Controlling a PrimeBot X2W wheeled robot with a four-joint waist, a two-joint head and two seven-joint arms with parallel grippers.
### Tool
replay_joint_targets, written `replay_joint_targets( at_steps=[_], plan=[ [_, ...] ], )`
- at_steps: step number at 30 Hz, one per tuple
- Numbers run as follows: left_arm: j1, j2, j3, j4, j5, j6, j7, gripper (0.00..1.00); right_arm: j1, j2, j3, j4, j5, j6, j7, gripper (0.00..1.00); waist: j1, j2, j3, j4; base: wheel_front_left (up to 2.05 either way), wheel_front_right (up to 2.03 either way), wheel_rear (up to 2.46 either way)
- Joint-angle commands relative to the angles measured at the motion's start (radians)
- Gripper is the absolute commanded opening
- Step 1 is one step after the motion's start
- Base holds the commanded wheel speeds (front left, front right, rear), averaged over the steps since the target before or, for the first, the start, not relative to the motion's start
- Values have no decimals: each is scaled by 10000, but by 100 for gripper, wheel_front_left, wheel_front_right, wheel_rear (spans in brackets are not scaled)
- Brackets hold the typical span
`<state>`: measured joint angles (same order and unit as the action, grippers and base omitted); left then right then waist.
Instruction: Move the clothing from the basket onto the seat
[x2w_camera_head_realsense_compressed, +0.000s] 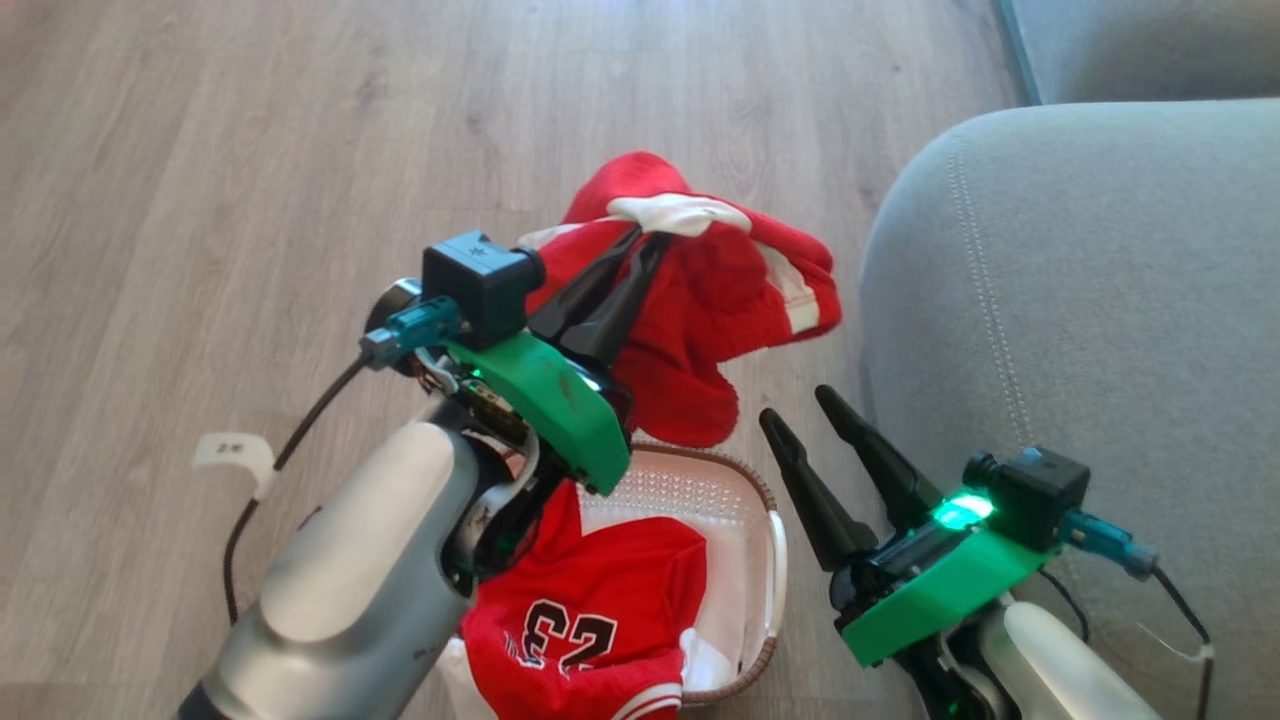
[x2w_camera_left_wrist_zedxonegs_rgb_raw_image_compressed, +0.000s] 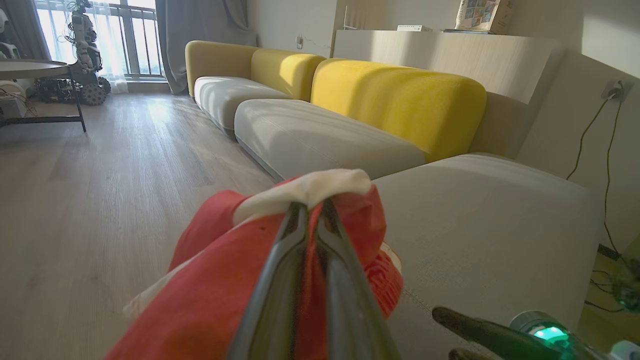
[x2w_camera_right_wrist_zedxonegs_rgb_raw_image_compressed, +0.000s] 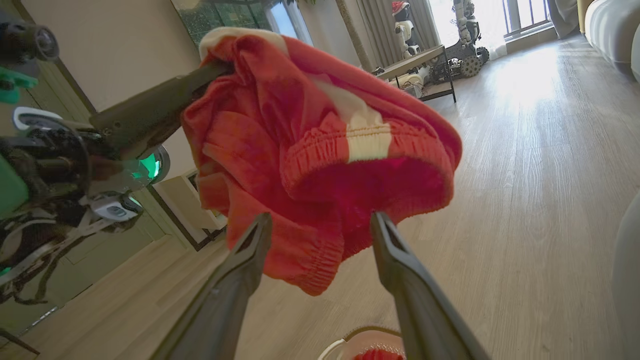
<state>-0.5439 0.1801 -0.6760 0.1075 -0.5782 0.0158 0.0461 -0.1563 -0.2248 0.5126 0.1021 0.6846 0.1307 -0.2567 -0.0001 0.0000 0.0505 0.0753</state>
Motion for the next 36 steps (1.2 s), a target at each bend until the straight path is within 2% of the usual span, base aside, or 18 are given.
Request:
replay_joint_targets(
  at_steps=[1,8,16,24,28,29,31,36],
  plan=[
    [-477,75,343,-263,-21,-63,-106,0,-412,32,190,-236,186,0,-51,100,1,0,-7,86,0,0,0],
    [-617,-262,-22,-189,-37,-229,-94,0,-1081,141,897,854,1816,0,-51,100,1,0,-63,488,0,0,0],
    [-688,-514,-306,-224,-116,-331,-52,0,-2074,198,2241,2149,3768,0,-39,100,1,0,-123,894,0,0,0],
    [-675,-621,-438,-343,-215,-327,-35,0,-2769,355,2918,2651,5103,0,-48,100,1,0,-135,1161,0,0,0],
    [-624,-635,-473,-385,-269,-294,-18,0,-2982,394,3014,2428,5445,0,-49,100,1,0,-140,1222,0,0,0],
    [-607,-629,-478,-383,-279,-287,-19,0,-3008,379,2951,2360,5435,0,-49,90,1,0,-149,1229,0,0,0],
    [-569,-615,-485,-378,-302,-272,-19,0,-3011,358,2807,2268,5337,0,-49,2,1,0,-158,1232,0,0,0],
    [-498,-567,-490,-373,-348,-223,-11,0,-2894,359,2398,1936,4973,0,-50,0,1,0,-172,1196,0,0,0]
  ],
)
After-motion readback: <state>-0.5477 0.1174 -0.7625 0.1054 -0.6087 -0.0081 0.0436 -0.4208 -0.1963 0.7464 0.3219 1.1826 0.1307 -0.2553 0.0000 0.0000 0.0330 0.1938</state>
